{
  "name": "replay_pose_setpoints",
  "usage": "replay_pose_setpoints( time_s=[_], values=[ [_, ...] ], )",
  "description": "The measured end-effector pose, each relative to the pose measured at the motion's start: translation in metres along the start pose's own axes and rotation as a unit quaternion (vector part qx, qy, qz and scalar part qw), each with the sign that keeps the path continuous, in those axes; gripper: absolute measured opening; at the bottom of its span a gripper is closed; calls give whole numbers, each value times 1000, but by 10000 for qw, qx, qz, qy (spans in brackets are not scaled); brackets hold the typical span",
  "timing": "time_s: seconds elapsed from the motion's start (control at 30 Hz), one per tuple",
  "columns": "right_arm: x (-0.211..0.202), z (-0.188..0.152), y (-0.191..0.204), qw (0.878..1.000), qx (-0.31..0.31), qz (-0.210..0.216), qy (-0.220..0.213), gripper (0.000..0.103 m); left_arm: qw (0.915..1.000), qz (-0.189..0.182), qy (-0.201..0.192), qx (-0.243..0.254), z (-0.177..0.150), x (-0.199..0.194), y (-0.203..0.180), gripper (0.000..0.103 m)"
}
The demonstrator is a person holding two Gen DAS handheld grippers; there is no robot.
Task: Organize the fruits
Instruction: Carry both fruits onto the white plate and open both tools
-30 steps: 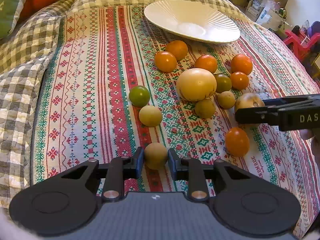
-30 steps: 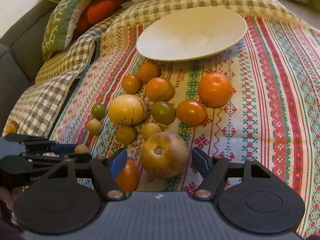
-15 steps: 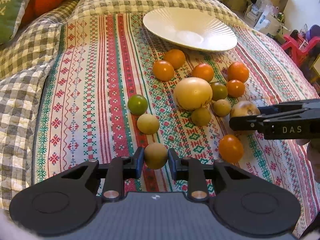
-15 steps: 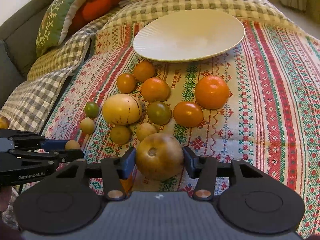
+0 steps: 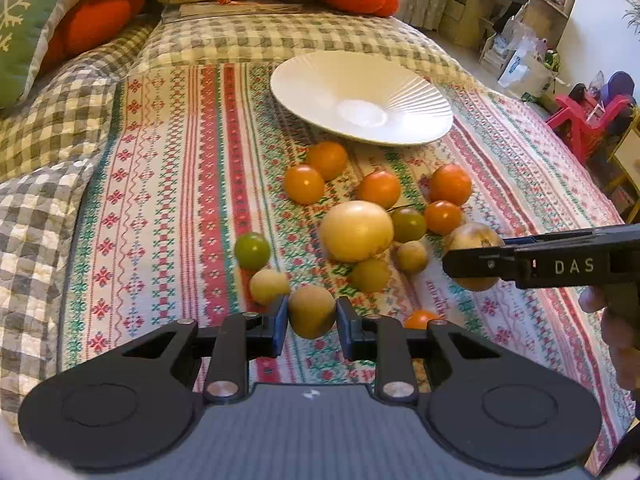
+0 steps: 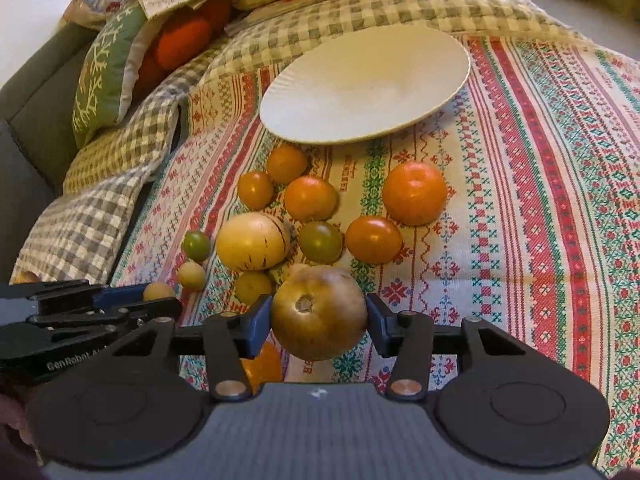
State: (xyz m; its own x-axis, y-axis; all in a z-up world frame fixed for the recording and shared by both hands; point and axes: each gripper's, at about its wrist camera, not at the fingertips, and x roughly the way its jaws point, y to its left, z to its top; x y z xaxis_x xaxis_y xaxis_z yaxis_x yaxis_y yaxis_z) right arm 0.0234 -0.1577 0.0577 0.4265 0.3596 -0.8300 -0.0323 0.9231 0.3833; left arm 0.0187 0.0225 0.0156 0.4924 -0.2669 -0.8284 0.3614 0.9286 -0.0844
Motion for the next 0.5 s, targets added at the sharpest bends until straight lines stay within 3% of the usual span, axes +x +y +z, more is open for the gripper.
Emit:
replay_pose_setpoints(
  time_s=[0.27,0.5],
  values=[
    [-11,19,-8,9996,105,-163,-199,46,9997,-72,-143,194,25,7,-16,16],
    [-14,62,-18,9983,118,-187,-541,46,9980,-320,-379,393,69,22,-30,16]
  ],
)
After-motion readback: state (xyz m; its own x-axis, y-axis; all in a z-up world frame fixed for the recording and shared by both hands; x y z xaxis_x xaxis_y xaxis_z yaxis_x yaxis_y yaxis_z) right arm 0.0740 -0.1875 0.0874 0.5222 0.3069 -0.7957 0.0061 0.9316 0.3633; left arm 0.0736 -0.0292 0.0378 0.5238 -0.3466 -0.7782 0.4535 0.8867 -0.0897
